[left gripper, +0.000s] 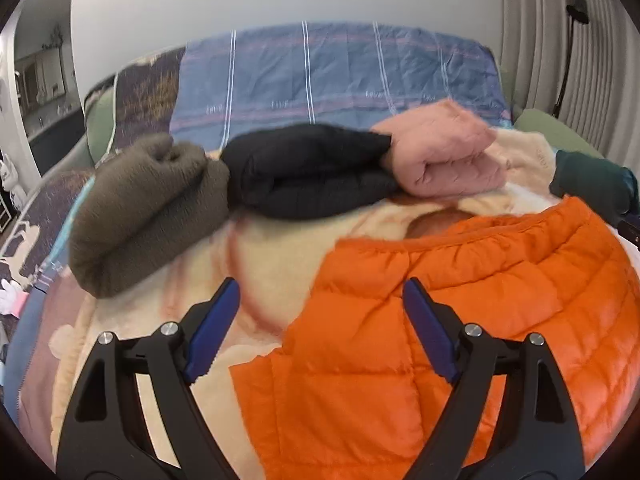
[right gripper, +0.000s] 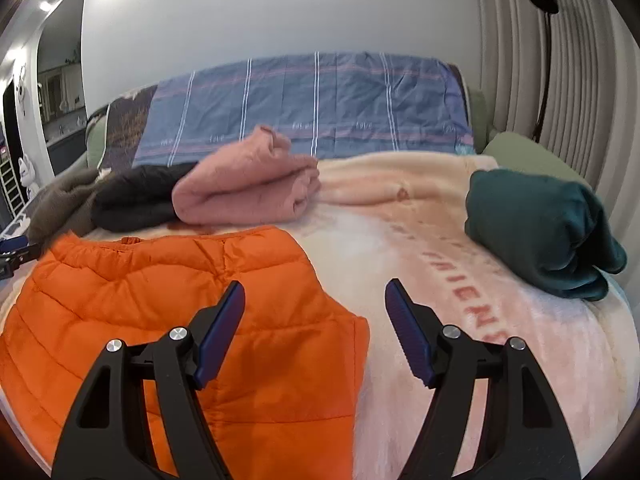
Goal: Fold large clothes
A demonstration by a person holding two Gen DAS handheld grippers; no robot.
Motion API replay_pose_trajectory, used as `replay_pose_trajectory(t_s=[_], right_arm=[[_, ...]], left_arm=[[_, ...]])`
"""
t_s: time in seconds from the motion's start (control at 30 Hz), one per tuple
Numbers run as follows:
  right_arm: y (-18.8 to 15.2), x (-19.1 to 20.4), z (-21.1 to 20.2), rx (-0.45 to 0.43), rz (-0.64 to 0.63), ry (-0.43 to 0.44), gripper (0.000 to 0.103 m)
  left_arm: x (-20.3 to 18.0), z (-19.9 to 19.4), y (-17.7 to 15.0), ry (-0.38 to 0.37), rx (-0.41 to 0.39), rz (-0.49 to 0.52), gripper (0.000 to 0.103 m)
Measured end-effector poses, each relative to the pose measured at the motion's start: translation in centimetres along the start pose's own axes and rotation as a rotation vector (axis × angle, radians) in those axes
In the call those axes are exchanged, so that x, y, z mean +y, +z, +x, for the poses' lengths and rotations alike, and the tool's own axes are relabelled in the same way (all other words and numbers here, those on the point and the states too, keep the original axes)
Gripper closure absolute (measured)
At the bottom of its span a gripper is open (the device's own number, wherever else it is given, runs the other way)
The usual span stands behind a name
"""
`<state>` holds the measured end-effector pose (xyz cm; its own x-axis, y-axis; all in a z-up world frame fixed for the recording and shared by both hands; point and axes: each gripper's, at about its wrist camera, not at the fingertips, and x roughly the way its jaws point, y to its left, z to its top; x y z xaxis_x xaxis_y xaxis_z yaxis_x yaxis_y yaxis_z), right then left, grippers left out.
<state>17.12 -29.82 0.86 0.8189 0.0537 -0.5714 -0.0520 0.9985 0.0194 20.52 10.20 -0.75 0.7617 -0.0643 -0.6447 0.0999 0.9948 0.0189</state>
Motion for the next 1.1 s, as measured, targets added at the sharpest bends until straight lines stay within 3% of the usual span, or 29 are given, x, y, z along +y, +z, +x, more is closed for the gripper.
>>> replay_pose_trajectory(t_s=[0.13, 0.23, 0.37, 0.53, 0.6, 0.67, 0.73, 0.8, 0.87, 0.93, 1.0, 1.03, 1.1], right_arm=[[-0.3, -0.2, 2.0, 0.048, 0.017, 0.045, 0.030], [-0.8, 0.1, 3.6, 0.105, 0.011, -0.038, 0.031], [-2.2, -0.1, 6.2, 0.228, 0.054, -0.090, 0.031], [-1.2, -0.1, 2.8, 0.171, 0.096, -0.095, 0.031], [0.0, 0.4, 1.1, 0.114, 0.101, -0.065, 0.031], [1.5, 1.3, 0.3, 0.075, 0.099, -0.022, 0.031], [2.6, 2.9, 0.1, 0.067, 0.105, 0.054, 0.031], [3.4, 4.4, 1.5, 0.108, 0.121, 0.129, 0.031], [3.5, 4.9, 3.7, 0.168, 0.184, 0.163, 0.031], [2.8, 4.9, 6.1, 0.212, 0.215, 0.131, 0.031], [0.9, 5.1, 8.9, 0.241, 0.162, 0.023, 0.028], [0.0, 5.1, 9.7, 0.227, 0.149, 0.033, 0.027], [-0.6, 5.1, 9.7, 0.201, 0.155, 0.035, 0.026]], left_arm=[[-0.1, 3.2, -0.9, -0.019, 0.086, 0.015, 0.019], [-0.3, 4.7, -1.5, -0.032, 0.110, 0.020, 0.038], [-1.8, 5.9, -1.8, 0.074, 0.077, 0.091, 0.037], [-3.3, 3.4, -1.2, 0.156, 0.011, 0.177, 0.038], [-4.1, 0.6, -0.4, 0.139, -0.060, 0.181, 0.038], [-5.3, -2.0, 1.0, 0.106, -0.136, 0.168, 0.028], [-6.6, -3.4, 2.2, 0.041, -0.163, 0.143, 0.025], [-8.2, -3.4, 3.1, -0.042, -0.140, 0.114, 0.025], [-9.7, -2.0, 3.3, -0.054, -0.098, 0.097, 0.025], [-10.6, 0.9, 2.9, -0.021, -0.024, 0.097, 0.025], [-11.1, 4.5, 1.3, 0.108, 0.064, 0.137, 0.020], [-10.6, 7.0, 0.0, 0.143, 0.100, 0.138, 0.013], [-8.7, 8.0, -0.6, 0.053, 0.118, 0.027, 0.013]])
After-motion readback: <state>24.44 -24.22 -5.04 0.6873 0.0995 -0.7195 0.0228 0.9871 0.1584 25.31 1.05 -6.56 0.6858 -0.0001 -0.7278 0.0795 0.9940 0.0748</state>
